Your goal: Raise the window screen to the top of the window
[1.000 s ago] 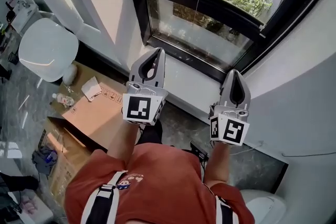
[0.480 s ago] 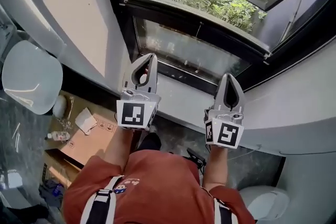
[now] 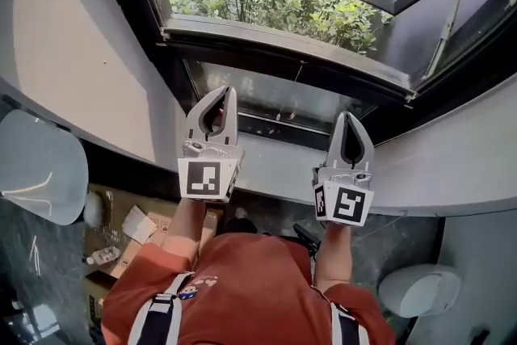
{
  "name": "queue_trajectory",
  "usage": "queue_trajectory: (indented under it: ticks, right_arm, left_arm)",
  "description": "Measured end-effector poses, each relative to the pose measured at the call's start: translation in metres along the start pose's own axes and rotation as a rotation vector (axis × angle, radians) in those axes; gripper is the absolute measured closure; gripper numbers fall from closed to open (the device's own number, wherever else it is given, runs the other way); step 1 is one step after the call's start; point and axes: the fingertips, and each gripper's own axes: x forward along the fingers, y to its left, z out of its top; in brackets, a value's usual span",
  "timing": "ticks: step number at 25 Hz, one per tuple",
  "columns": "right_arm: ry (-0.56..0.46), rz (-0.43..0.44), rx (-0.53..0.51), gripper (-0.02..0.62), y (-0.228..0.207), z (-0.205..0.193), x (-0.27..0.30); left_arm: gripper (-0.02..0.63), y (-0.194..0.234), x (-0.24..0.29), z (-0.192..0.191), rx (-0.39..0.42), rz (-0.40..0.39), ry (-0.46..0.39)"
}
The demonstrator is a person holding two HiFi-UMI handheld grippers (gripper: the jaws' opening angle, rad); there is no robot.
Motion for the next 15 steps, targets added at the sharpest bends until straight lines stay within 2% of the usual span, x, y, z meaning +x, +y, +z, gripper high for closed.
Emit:
queue_trajectory:
  ticks: [6, 15]
  right_arm:
    - [0.02, -0.027, -0.016, 0.586, -0.007, -0.01, 0.017]
    - [0.003, -0.024, 0.001, 0.586, -0.036, -0.02, 0.031]
  left_arm:
    - [0.601, 0.007, 0.028, -0.005, 0.0, -0.02, -0.004]
    - [0.601, -0.011, 0.056, -0.011, 0.018, -0.03, -0.015]
